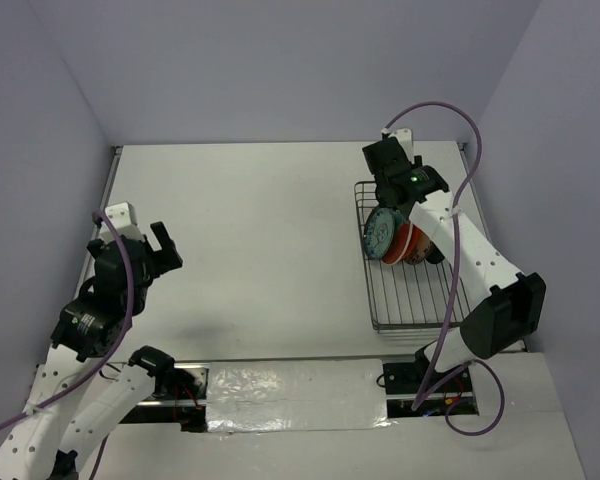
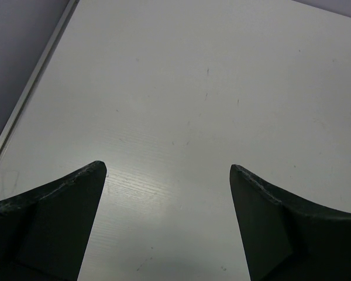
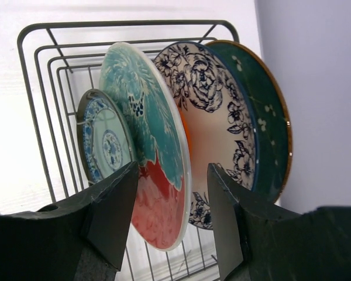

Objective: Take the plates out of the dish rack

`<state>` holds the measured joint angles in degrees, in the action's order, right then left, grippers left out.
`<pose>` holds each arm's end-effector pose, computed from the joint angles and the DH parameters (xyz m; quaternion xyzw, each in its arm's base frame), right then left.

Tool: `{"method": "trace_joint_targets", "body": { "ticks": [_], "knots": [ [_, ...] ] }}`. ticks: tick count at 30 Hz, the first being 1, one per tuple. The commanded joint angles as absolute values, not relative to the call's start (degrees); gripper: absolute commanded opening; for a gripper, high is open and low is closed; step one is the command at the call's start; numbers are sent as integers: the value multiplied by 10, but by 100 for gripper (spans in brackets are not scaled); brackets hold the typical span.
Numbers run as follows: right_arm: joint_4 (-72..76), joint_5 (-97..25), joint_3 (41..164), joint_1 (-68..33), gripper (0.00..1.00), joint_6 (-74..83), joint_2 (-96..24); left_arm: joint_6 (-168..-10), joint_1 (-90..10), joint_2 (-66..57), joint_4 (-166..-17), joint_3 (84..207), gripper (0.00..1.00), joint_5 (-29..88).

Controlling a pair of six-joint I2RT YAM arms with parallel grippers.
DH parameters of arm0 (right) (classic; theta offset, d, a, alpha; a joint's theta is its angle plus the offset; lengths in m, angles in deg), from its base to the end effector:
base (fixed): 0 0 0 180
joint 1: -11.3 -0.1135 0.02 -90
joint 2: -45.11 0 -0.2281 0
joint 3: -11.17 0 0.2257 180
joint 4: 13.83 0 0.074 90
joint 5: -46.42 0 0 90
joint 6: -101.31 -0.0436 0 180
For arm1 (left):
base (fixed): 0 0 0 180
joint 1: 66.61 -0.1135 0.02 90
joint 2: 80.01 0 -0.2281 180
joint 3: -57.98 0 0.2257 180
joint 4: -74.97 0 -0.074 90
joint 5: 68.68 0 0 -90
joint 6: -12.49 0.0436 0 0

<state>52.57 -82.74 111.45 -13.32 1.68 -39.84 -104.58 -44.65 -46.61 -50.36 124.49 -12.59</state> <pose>0.2709 0.0938 0.3165 -0.0052 0.8953 -0.2095 0.3931 0.1214 -0.0227 0.3219 -0.1991 0.7828 -0.0038 0.5895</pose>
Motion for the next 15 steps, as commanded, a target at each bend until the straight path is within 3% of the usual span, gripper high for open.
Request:
{"method": "trace_joint_targets", "body": {
  "ticks": [1,11,15],
  "knots": [
    [506,-858,1125,-137,58,35,-365,-1035,-445,-460,-530,1242,100,-117],
    [490,-879,1091,-136,55,74,-395,-1034,-445,-464,-531,1239,100,-110],
    [482,-885,1073,-130,46,81,-409,-1033,-444,-464,-531,1239,100,-108]
  ]
}}
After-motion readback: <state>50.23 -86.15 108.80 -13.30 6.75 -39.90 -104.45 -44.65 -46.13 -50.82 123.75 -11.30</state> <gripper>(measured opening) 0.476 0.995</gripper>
